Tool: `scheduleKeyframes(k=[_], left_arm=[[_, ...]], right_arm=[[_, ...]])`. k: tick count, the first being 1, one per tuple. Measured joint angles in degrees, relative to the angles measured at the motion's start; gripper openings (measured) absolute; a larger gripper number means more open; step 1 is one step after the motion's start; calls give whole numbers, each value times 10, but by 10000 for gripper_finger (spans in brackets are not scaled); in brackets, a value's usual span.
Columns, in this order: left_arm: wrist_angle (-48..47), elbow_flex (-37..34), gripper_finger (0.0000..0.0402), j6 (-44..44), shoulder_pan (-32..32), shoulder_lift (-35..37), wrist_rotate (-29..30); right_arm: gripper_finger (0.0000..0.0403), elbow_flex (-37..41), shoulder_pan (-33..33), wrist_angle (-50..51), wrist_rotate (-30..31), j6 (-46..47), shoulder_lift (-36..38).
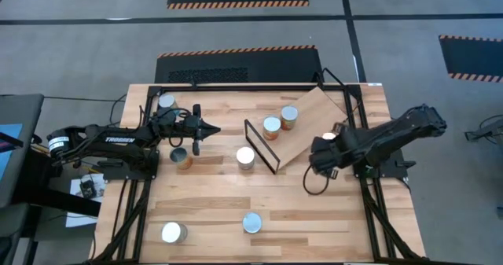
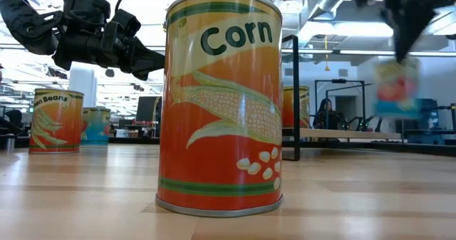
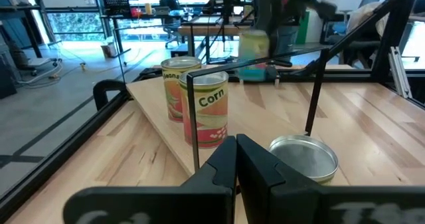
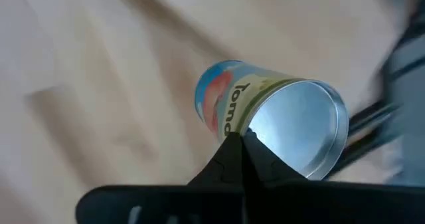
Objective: Pick and place cans onto a shelf
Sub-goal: Put the bottom canned tomatoes on the shelf
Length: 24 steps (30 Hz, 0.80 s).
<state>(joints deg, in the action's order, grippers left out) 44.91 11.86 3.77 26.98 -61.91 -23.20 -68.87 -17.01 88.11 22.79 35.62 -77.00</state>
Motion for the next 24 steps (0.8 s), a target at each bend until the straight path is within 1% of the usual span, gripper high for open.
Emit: scheduleKeyframes(k=[2, 4, 5, 11, 14, 17, 21, 24], left_arm=[[0, 0, 1, 0, 0, 0, 0], [0, 0, 1, 0, 0, 0, 0], [0, 0, 1, 0, 0, 0, 0], [0, 0, 1, 1, 0, 0, 0], [0, 0, 1, 2, 0, 0, 0], [-1, 0, 1, 3, 0, 0, 0], [-6, 0, 1, 3, 0, 0, 0], [-6, 0, 1, 3, 0, 0, 0]], right_arm=[[4, -24, 24, 7, 44, -79, -1], [4, -36, 65, -10, 80, -167, 0], [4, -37, 92, -23, 89, -215, 0], [3, -36, 270, -122, 85, -498, -1], [2, -36, 344, -185, 47, -613, -1], [1, -26, 405, -226, 18, -687, 0], [0, 11, 466, -270, -28, -732, -1], [0, 33, 493, -308, -33, -771, -1]])
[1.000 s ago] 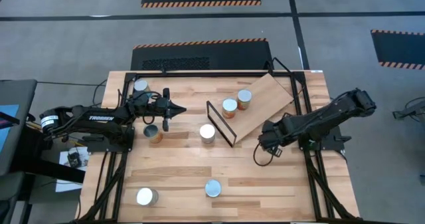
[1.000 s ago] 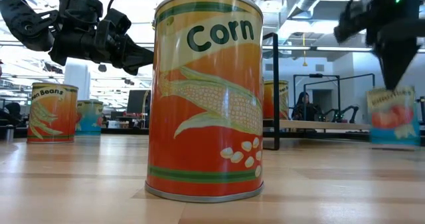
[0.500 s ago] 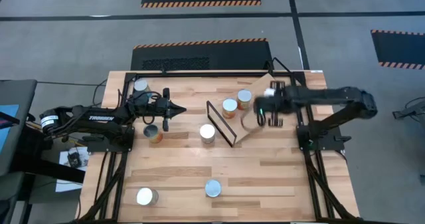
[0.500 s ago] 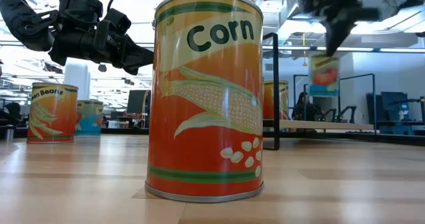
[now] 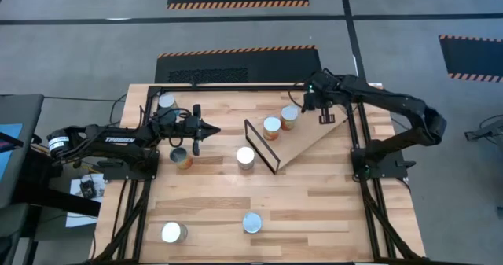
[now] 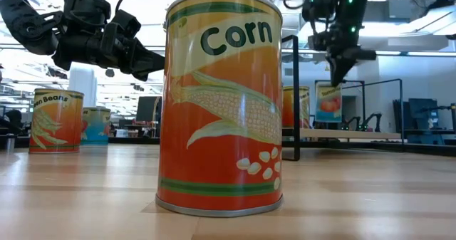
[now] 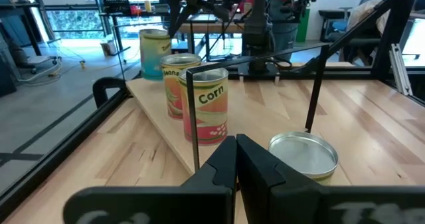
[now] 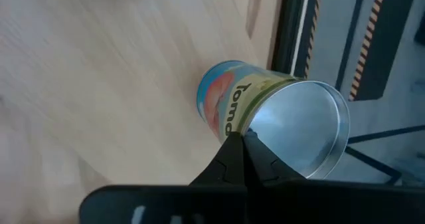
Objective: Pick and place cans onto a shelf
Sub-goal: Put the bottom canned tomatoes on the shelf
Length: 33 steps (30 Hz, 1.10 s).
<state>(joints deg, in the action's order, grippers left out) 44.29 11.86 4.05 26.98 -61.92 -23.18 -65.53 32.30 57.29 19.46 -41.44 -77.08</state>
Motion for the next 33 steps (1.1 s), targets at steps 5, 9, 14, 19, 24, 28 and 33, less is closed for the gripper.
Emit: scheduleKeyframes(k=[5, 9, 14, 19, 24, 28, 33], left_arm=[[0, 0, 1, 0, 0, 0, 0], [1, 0, 1, 0, 0, 0, 1], [1, 0, 1, 0, 0, 0, 6], [2, 0, 1, -1, 0, 0, 7], [2, 0, 1, -1, 0, 0, 7], [2, 0, 1, -1, 0, 0, 9], [2, 0, 1, -1, 0, 0, 9]], right_arm=[[0, 5, 27, -24, -36, -27, 0], [0, 5, 46, -23, -68, -39, -1], [0, 5, 71, -22, -78, -53, -11], [0, 4, 85, -26, -84, -58, -10], [2, 4, 99, -23, -91, -59, -10], [2, 4, 98, -33, -91, -67, -10], [4, 4, 103, -32, -89, -67, -10]])
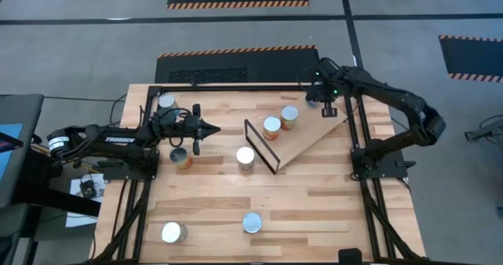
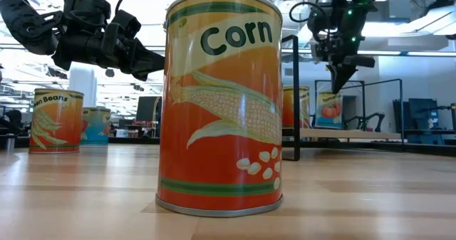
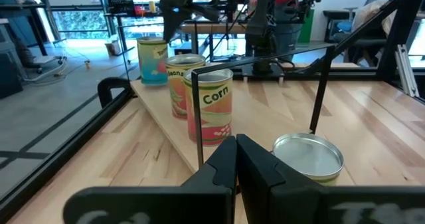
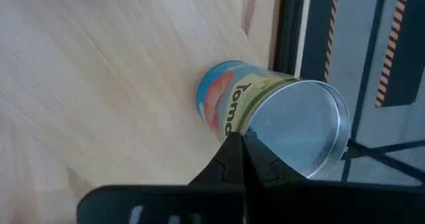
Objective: Pick and place cans onto a shelf
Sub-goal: Put the bottom canned tomatoes on the shelf
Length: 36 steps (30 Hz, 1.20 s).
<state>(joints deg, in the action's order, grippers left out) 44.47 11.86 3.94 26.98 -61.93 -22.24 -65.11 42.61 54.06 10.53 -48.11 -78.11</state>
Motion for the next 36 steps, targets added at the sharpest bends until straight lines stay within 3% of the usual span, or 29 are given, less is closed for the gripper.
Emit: scheduleKeyframes(k=[36], left_arm=[[0, 0, 1, -7, 0, 0, 0]], right_arm=[[8, 0, 7, 10, -13, 18, 0]])
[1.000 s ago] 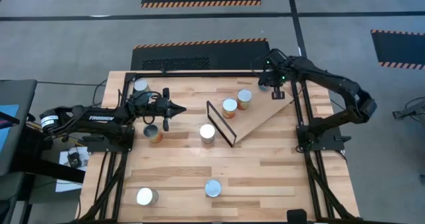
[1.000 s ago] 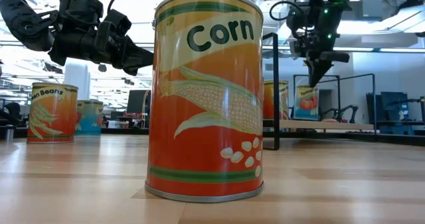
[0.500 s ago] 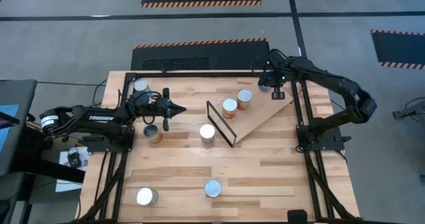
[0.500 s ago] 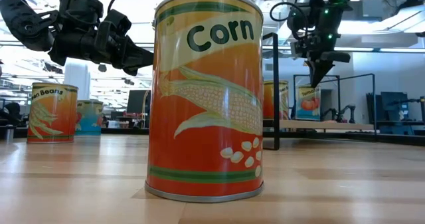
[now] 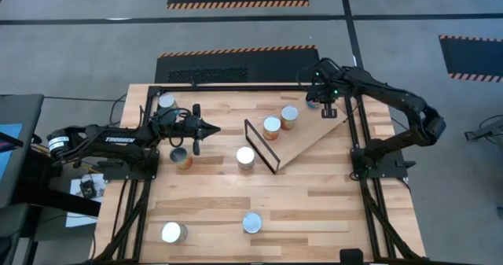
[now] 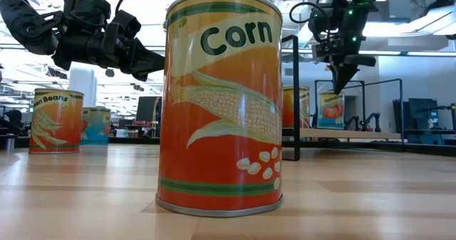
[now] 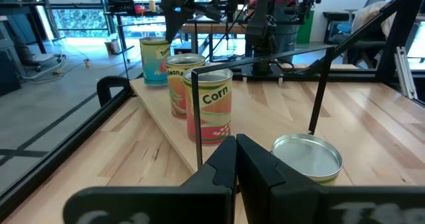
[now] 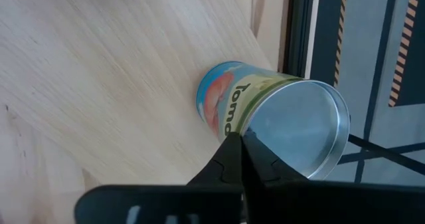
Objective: Pick and place cans onto a shelf
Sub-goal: Put the bottom canned tomatoes on the shelf
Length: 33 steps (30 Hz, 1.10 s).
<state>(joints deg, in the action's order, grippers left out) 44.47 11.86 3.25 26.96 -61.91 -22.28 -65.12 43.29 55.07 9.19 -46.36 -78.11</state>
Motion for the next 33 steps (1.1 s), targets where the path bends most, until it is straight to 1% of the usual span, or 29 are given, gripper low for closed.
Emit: scheduleKeyframes(k=[5, 8, 12, 19, 28, 33], left_arm=[[0, 0, 1, 0, 0, 0, 0], [0, 0, 1, 0, 0, 0, 0], [0, 0, 1, 0, 0, 0, 0], [0, 0, 1, 0, 0, 0, 0], [0, 0, 1, 0, 0, 0, 0], [0, 0, 1, 0, 0, 0, 0]], right_arm=[[11, 0, 0, 2, -1, 0, -2], [11, -1, 0, 3, -1, 11, -18], [13, -4, -2, -3, 18, 15, -37], [41, -2, -17, -17, 52, 15, -42], [55, -1, -17, -15, 53, 33, -41], [78, -1, -17, -13, 52, 51, -41]])
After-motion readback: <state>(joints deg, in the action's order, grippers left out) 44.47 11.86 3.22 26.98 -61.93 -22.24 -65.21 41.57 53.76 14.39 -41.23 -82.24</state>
